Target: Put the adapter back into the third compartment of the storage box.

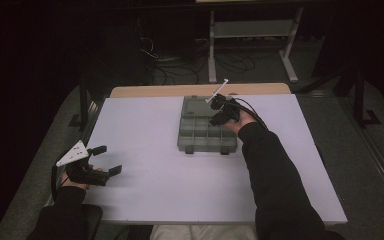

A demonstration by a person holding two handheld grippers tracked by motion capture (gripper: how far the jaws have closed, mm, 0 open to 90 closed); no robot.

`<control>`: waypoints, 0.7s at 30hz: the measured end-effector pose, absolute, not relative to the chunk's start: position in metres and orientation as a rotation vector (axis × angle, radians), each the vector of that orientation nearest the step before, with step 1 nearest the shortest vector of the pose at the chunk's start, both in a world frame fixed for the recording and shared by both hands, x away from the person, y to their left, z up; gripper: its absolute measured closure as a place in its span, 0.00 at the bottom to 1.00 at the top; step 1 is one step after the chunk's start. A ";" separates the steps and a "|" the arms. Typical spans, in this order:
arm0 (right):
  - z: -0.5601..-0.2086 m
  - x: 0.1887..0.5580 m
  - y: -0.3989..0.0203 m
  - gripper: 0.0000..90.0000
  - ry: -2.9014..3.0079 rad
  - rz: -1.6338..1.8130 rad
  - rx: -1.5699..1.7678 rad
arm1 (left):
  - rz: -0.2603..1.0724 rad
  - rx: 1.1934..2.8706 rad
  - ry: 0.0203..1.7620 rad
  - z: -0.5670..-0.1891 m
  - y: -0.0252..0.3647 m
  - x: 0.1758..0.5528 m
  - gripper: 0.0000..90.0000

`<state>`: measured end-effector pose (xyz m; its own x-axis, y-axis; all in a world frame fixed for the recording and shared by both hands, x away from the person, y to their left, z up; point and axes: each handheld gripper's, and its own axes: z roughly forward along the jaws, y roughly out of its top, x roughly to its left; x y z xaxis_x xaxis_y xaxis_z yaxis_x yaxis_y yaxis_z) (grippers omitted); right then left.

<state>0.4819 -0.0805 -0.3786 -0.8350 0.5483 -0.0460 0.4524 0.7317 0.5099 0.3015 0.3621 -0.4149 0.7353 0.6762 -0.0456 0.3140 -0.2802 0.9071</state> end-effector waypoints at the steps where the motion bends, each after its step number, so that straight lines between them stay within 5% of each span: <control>1: -0.380 0.483 -0.081 0.83 2.739 0.730 0.815 | 0.428 1.880 0.765 -0.415 0.362 0.301 0.00; 11: -0.394 0.494 -0.080 0.81 2.745 0.723 0.849 | 0.429 1.882 0.761 -0.415 0.362 0.301 0.00; 15: -0.393 0.493 -0.079 0.55 2.707 0.693 0.888 | 0.428 1.884 0.762 -0.415 0.362 0.302 0.00; 21: -0.384 0.488 -0.084 0.40 2.687 0.715 0.919 | 0.429 1.883 0.761 -0.415 0.362 0.301 0.00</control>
